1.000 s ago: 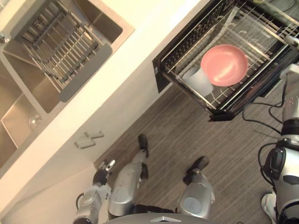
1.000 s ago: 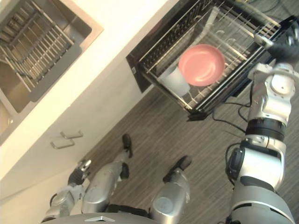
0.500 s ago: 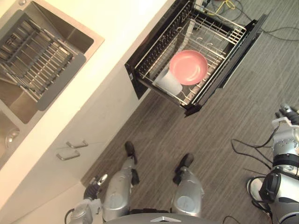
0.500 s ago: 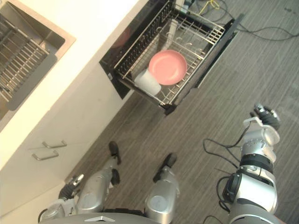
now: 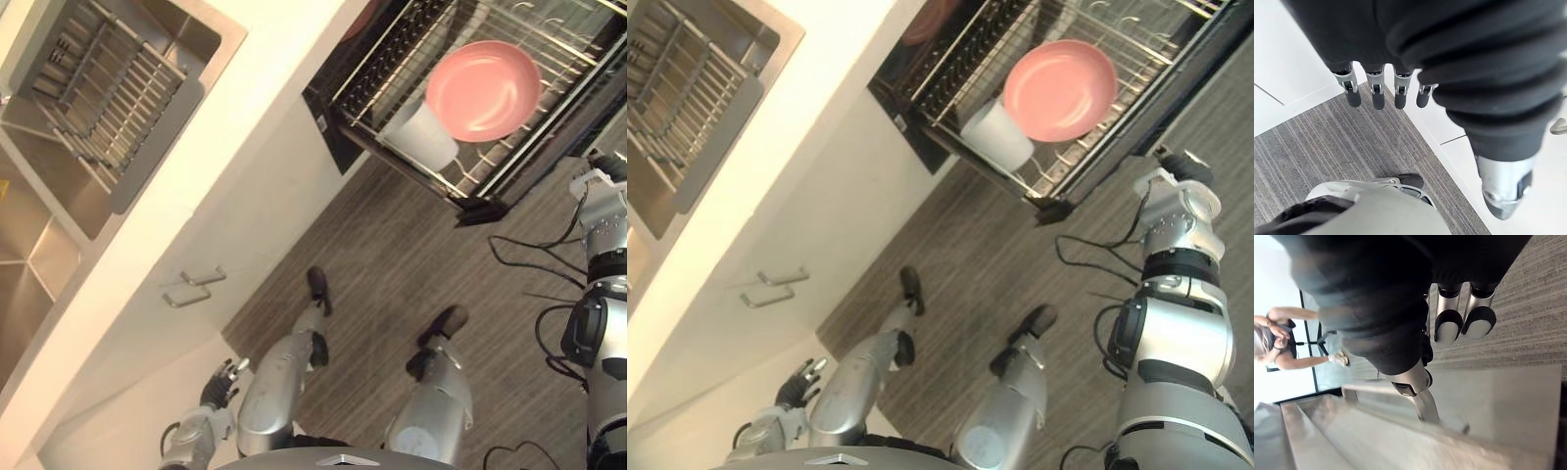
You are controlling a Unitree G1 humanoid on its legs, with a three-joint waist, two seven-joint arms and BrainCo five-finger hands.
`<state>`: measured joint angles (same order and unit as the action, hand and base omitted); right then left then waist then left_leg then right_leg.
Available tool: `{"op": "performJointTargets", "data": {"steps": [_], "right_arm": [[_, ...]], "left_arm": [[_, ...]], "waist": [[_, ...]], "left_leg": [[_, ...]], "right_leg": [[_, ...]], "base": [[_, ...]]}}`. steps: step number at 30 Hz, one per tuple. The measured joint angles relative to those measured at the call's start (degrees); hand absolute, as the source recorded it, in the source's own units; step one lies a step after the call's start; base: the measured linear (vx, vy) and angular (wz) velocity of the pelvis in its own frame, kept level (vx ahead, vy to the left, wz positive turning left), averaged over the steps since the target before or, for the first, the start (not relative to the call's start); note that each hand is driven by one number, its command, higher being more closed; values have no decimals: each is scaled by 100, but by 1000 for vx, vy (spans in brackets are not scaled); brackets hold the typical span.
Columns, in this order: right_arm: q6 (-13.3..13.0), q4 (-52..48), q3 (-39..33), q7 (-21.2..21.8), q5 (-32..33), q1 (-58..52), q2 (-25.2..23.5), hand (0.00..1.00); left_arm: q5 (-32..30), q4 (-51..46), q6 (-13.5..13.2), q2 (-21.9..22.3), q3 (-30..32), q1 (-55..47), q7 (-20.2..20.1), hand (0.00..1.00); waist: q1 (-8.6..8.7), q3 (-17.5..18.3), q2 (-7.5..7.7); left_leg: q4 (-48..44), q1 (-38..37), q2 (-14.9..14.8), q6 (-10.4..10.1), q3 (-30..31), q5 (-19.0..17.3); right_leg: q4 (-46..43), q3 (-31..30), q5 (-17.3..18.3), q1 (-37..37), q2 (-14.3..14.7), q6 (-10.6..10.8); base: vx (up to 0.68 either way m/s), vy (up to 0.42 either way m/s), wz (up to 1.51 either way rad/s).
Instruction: Walk over to the sink, pick up the cup, carry it to the dishwasher, place the cup inside the dishwasher, then close the dishwasher door
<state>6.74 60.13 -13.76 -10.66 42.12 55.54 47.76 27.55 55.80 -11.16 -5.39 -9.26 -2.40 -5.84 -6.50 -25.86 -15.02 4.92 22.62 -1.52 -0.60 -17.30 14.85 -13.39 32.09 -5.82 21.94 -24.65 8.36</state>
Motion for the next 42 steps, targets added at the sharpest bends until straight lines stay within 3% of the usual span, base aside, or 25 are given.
{"op": "performJointTargets", "data": {"steps": [6,12,18,20,24,26,27,29,32,38,39,42], "right_arm": [[230,176,415,-79,-788,194,392,100],[377,187,687,-89,-1345,403,583,100],[378,186,1002,-102,-2014,885,684,100],[397,186,1182,-125,-2181,1052,679,100],[475,237,1851,-338,-3561,1722,666,100],[562,413,2396,-498,-4757,2266,621,100],[731,476,2506,-652,-5099,2348,613,100],[789,634,2928,-702,-5685,2472,707,100],[1001,636,3191,-677,-5816,2606,721,100],[1006,638,3785,-352,-6179,2724,758,100],[950,636,3842,-241,-6240,2818,747,0],[911,630,3823,-50,-6266,2913,735,0]], "left_arm": [[225,-122,21,3,-2,2,-211,0],[378,-119,3,25,-56,-66,-456,0],[360,-115,13,261,-47,-317,-711,0],[341,-115,15,283,-46,-357,-741,0],[140,-129,14,284,-43,-368,-894,0],[77,-159,14,282,-36,-379,-978,0],[60,-193,11,282,-25,-408,-991,0],[28,-252,14,280,23,-514,-1086,0],[27,-348,8,239,34,-530,-1165,0],[-72,-342,-149,193,37,-637,-1332,0],[-72,-340,-184,192,37,-671,-1334,0],[-72,-331,-299,192,37,-676,-1330,0]], "waist": [[-94,15,-23],[-185,65,-93],[-598,267,-361],[-664,286,-385],[-989,327,-439],[-1191,363,-485],[-1216,365,-487],[-1205,367,-489],[-1201,369,-492],[-1136,369,-492],[-1117,369,-492],[-1104,365,-487]], "left_leg": [[-27,103,190,48,226,41],[-1,252,367,-50,893,110],[-33,422,549,-106,1588,229],[-34,446,594,-83,1765,268],[-36,470,633,-101,2070,341],[-38,466,662,-109,2205,367],[-38,465,670,-112,2231,369],[-40,454,701,-117,2319,373],[-40,364,697,-126,2318,366],[-38,199,629,-172,2320,331],[-38,147,598,-185,2316,321],[-37,36,524,-217,2290,297]], "right_leg": [[-258,184,113,33,-255,51],[-810,589,440,24,-557,69],[-1557,1094,959,-28,-904,79],[-1780,1277,1126,-108,-1013,83],[-2136,1627,1492,-312,-1139,56],[-2284,1791,1658,-431,-1193,54],[-2310,1813,1693,-459,-1200,56],[-2348,1923,1739,-556,-1201,41],[-2342,1927,1759,-636,-1197,63],[-2339,1918,1819,-783,-1150,96],[-2306,1910,1819,-834,-1102,95],[-2274,1909,1833,-944,-1035,81]], "base": [[39,24,22],[-2,8,36],[6,-41,46],[28,-105,59],[28,-147,48],[36,-165,41],[37,-147,30],[34,-119,17],[8,-86,-3],[-49,-87,-5],[-36,-89,-6],[-38,-92,-7]]}}
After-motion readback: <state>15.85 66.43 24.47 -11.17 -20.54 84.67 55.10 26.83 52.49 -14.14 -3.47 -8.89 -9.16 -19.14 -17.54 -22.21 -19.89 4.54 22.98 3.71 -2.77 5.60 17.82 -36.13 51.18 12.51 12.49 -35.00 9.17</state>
